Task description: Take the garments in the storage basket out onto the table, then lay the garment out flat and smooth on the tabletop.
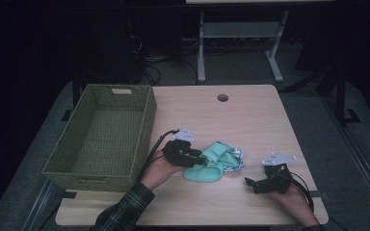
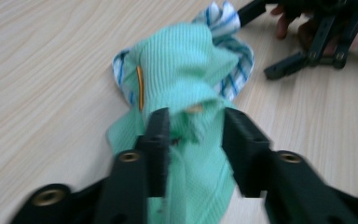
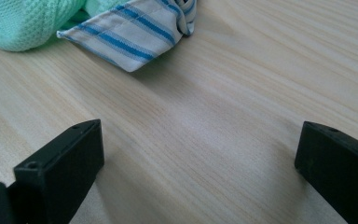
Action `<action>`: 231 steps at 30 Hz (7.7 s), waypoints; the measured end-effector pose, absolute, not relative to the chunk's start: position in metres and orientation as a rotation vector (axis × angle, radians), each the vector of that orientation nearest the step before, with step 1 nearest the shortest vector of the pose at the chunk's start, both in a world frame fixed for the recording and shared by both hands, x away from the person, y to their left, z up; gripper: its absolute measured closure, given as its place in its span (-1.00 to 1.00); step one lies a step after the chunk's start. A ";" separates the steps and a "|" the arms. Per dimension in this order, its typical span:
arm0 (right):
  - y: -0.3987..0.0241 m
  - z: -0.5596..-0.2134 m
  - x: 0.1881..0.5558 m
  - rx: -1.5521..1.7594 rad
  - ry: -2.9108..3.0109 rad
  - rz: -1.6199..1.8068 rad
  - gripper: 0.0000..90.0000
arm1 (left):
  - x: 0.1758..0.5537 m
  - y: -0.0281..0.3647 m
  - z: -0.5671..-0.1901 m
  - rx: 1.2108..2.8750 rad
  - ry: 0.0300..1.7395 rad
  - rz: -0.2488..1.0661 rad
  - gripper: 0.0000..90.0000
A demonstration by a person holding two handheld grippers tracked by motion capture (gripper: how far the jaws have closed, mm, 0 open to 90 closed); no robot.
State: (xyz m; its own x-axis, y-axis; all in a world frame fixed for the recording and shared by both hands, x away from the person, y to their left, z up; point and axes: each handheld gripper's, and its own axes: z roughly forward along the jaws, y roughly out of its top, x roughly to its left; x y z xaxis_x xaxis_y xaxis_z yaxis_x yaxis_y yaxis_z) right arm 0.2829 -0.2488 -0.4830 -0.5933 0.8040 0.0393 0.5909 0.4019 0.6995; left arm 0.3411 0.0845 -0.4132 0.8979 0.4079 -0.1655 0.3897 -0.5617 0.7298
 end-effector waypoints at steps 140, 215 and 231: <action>-0.255 -0.437 0.422 1.188 2.311 1.003 0.63 | 0.322 0.080 -0.458 2.395 0.618 -0.042 0.99; -0.231 -0.467 0.308 1.085 2.569 1.023 0.99 | 0.322 0.080 -0.458 2.391 0.653 -0.051 0.99; -0.230 -0.446 0.311 1.059 2.499 1.127 0.65 | 0.331 0.077 -0.431 2.313 0.642 0.036 0.53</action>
